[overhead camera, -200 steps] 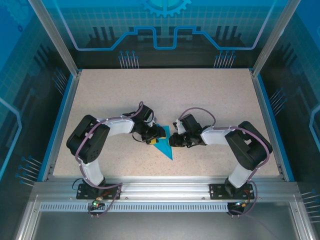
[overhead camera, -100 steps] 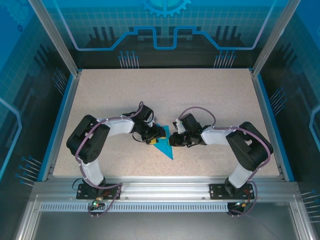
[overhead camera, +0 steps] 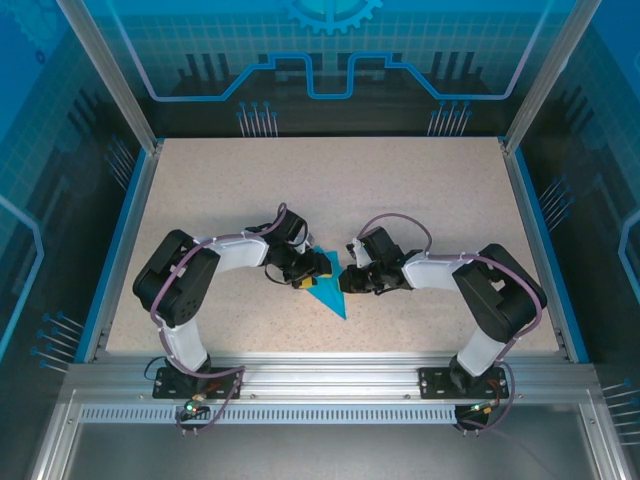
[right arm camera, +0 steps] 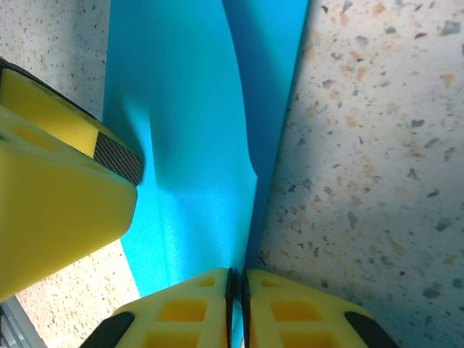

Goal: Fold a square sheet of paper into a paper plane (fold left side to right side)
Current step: Fourth fold the wing at the center of the table.

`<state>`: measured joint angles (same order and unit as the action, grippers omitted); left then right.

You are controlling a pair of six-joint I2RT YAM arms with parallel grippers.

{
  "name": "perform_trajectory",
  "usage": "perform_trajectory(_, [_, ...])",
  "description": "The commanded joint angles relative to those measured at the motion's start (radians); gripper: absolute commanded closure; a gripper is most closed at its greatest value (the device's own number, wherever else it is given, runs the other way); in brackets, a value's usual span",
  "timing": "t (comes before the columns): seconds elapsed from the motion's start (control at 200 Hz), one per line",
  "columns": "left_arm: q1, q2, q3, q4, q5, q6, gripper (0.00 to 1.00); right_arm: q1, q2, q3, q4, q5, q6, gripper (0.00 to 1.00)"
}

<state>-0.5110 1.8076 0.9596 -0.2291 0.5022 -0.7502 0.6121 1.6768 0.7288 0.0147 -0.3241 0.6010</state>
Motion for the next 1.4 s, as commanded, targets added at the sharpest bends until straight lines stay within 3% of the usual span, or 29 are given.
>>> perform_trajectory(0.0, [-0.004,0.023,0.007,-0.063,-0.038,0.026,0.45,0.011,0.026,0.029,-0.033,0.007,-0.02,0.86])
perform_trajectory(0.335, [-0.004,0.018,0.01,-0.067,-0.038,0.031,0.45,0.021,0.068,0.047,-0.073,0.013,-0.028,0.86])
perform_trajectory(0.635, [0.007,-0.087,0.071,-0.163,-0.084,0.102,0.44,0.045,0.089,0.035,-0.147,0.052,-0.017,0.87])
perform_trajectory(0.755, [0.008,-0.085,0.1,-0.166,-0.046,0.114,0.5,0.051,0.097,0.041,-0.153,0.06,-0.014,0.87])
perform_trajectory(1.0, [0.009,-0.01,0.151,-0.138,0.018,0.116,0.74,0.062,0.111,0.059,-0.148,0.054,-0.01,0.86])
perform_trajectory(1.135, [0.005,0.042,0.186,-0.114,0.062,0.114,0.78,0.066,0.119,0.062,-0.151,0.055,-0.009,0.87])
perform_trajectory(1.391, [0.002,0.126,0.226,-0.138,0.047,0.139,0.79,0.067,0.122,0.068,-0.157,0.055,-0.012,0.86])
